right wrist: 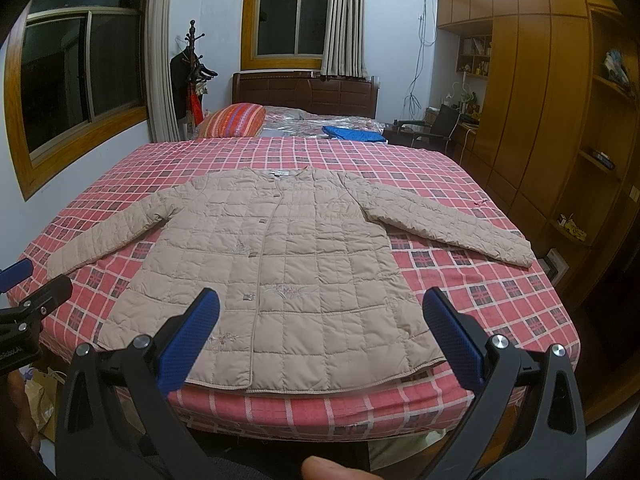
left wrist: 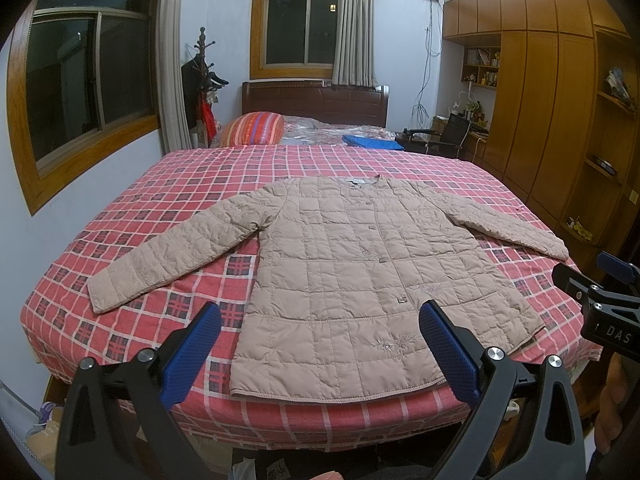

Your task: Fold large clothes

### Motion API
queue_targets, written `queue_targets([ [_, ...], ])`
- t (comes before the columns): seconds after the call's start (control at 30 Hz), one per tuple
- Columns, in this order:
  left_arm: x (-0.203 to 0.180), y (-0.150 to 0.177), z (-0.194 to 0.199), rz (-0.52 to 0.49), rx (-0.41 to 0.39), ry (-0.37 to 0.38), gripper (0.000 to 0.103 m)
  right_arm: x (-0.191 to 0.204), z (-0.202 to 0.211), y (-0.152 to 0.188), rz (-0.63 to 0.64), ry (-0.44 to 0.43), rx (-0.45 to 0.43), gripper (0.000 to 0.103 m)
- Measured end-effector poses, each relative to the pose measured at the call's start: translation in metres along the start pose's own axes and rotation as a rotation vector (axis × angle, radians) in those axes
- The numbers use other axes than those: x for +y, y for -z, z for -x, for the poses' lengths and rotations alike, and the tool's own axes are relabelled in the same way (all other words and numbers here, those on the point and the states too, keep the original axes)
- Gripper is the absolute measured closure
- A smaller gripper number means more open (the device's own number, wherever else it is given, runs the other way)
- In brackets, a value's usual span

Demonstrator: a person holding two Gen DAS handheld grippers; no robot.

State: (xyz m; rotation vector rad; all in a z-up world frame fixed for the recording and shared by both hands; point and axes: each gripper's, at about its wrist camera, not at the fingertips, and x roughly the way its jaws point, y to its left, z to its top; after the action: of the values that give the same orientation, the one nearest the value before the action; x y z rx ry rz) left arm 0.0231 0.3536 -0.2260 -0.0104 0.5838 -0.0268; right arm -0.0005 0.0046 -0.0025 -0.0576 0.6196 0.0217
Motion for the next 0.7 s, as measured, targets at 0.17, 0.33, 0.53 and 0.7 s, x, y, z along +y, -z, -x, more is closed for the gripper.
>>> queue_targets([
  [0.17,-0.001,0.0,-0.007,0.002,0.009,-0.001,0.004,-0.001,-0.003,0.001,-0.001,-0.002,0.008,0.002],
  [0.33,-0.003,-0.001,-0.013,-0.002,0.021,0.001,0.004,0.001,-0.014,0.0,0.008,0.004,0.029,0.002],
  [0.53,0.002,-0.005,-0.039,0.005,0.04,0.06,0.004,-0.01,-0.039,-0.003,0.0,0.048,0.047,0.002],
  [0.7,0.009,-0.02,-0.081,0.042,0.087,0.184,0.004,-0.046,-0.073,-0.013,-0.042,0.043,0.037,0.002],
])
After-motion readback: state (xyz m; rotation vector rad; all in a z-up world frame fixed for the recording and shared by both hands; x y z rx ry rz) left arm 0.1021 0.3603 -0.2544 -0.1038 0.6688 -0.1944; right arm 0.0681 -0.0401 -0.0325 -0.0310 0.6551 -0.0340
